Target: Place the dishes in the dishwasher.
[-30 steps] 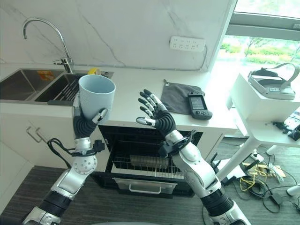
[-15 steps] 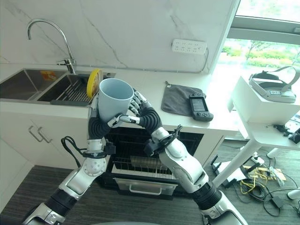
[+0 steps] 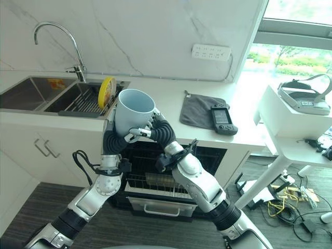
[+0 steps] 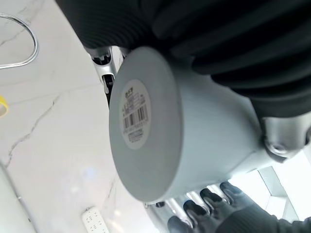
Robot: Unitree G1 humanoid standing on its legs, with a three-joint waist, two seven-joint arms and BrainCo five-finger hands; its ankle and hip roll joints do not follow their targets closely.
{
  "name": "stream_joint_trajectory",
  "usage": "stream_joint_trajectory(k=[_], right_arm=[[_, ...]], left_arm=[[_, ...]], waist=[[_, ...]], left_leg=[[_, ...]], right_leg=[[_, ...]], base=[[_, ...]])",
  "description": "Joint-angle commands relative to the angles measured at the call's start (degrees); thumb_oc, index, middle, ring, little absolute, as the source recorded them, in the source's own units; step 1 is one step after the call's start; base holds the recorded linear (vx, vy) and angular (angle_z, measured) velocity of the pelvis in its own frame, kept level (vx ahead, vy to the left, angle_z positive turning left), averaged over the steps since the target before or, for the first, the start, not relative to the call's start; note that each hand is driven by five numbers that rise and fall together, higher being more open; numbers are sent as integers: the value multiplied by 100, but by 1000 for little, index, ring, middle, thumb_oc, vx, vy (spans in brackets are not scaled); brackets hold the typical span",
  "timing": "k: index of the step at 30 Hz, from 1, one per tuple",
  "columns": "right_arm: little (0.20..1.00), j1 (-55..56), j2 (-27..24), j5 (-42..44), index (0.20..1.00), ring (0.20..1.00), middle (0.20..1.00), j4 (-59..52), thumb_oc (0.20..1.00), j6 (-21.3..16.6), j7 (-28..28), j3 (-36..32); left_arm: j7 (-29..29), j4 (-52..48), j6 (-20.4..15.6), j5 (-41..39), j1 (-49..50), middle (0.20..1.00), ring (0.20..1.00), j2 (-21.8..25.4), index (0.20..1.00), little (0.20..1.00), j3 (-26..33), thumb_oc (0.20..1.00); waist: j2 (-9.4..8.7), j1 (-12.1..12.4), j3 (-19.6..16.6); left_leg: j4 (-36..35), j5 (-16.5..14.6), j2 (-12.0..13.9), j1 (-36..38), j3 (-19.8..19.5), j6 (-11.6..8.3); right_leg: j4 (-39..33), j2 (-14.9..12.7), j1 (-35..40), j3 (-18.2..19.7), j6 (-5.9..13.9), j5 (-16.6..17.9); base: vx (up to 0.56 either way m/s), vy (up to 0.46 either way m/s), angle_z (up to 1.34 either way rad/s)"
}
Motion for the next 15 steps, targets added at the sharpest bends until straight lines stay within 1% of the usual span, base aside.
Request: stream_joint_trajectory(k=[1, 11, 15], right_arm=[[1000, -817, 444, -190, 1000, 1000, 1000, 56, 1000, -243, -226, -84], [1000, -920, 524, -184, 1000, 1000, 1000, -25, 1000, -260, -682, -185], [1000, -970, 567, -210, 1000, 1000, 1000, -25, 1000, -243, -743, -152]], left_arm=[[37, 173, -145, 263, -887, 200, 200, 39, 200, 200, -420, 200], [94, 181, -76, 280, -870, 200, 200, -13, 200, 200, -560, 200], [105, 167, -79, 286, -857, 200, 200, -24, 200, 200, -597, 200]], waist=[[-181, 156, 22], [-144, 147, 30], [-131, 160, 33]], left_leg=[[4, -305, -6, 16, -34, 203], [4, -308, -14, 21, -32, 207], [4, -309, -13, 17, -30, 208]], right_leg=[[0, -156, 163, 33, 157, -165], [0, -150, 167, 51, 141, -180], [0, -152, 167, 39, 138, -186]], base=[[0, 0, 0], [0, 0, 0], [0, 0, 0]])
